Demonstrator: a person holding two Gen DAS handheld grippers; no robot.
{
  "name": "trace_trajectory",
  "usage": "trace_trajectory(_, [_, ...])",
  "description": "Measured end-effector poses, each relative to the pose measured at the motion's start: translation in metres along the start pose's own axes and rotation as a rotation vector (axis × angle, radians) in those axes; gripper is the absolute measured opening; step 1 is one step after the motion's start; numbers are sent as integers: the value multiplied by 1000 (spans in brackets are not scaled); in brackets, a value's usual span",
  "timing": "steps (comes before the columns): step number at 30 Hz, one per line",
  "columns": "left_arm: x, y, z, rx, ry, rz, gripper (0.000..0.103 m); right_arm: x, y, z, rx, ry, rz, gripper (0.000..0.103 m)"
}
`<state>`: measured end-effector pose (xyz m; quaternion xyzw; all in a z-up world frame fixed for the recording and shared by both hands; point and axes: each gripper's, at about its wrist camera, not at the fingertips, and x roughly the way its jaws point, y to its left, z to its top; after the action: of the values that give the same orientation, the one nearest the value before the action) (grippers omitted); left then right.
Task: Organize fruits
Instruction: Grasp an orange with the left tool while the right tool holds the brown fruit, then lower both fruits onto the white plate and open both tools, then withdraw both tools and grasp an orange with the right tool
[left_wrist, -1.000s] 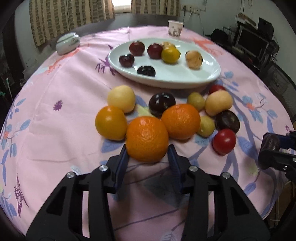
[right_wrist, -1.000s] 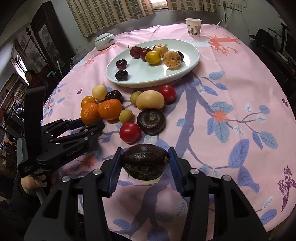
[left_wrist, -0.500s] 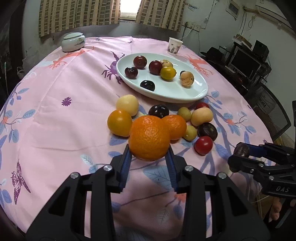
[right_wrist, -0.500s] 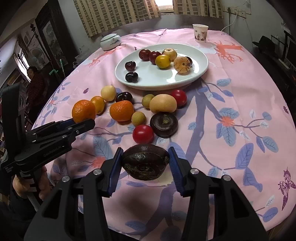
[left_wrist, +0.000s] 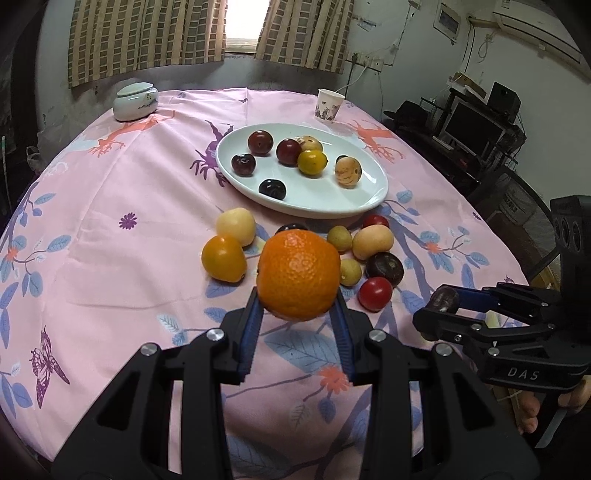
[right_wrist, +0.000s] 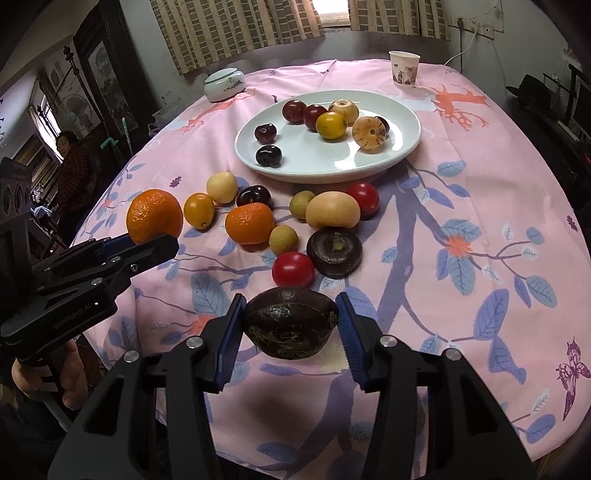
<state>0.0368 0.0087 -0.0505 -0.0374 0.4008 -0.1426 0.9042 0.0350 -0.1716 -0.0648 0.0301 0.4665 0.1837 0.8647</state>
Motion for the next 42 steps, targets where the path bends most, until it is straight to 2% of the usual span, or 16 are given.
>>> trace_trajectory(3, [4,1,14,7,0,2,37,1,-1,11,-14,-7,2,50])
trace_trajectory(8, [18,0,68,58,-26,19,37,2,-5,57,-64,-74,-5,50])
trace_trajectory(11, [46,4,108,66,0,16,37,20,-9,96,-90,-79,-17,50])
trace_trajectory(15, [97,13,146,72,53,62,37,62,-15,136,-121,-68,-60,50])
trace_trajectory(20, [145,23,164,44,145,36,37,97,-30,157,-108,-27,-76,50])
trace_trajectory(28, [170,25,169,46,176,45,38,114,-32,164,-117,-4,-73,50])
trace_trajectory(30, [168,25,172,46,179,51,41,116,-31,165,-124,-4,-81,52])
trace_trajectory(32, [156,26,176,50,142,62,46,109,-28,165,-131,-38,-99,60])
trace_trajectory(33, [147,26,178,47,122,62,54,102,-26,165,-134,-60,-110,67])
trace_trajectory(34, [135,27,179,40,96,56,61,94,-25,164,-137,-83,-115,67])
trace_trajectory(37, [94,29,176,20,20,47,68,65,-23,160,-135,-126,-122,67])
trace_trajectory(40, [53,30,159,14,-46,67,80,37,-22,143,-122,-148,-117,68])
trace_trajectory(42, [32,32,141,5,-73,83,85,24,-22,126,-109,-141,-112,68])
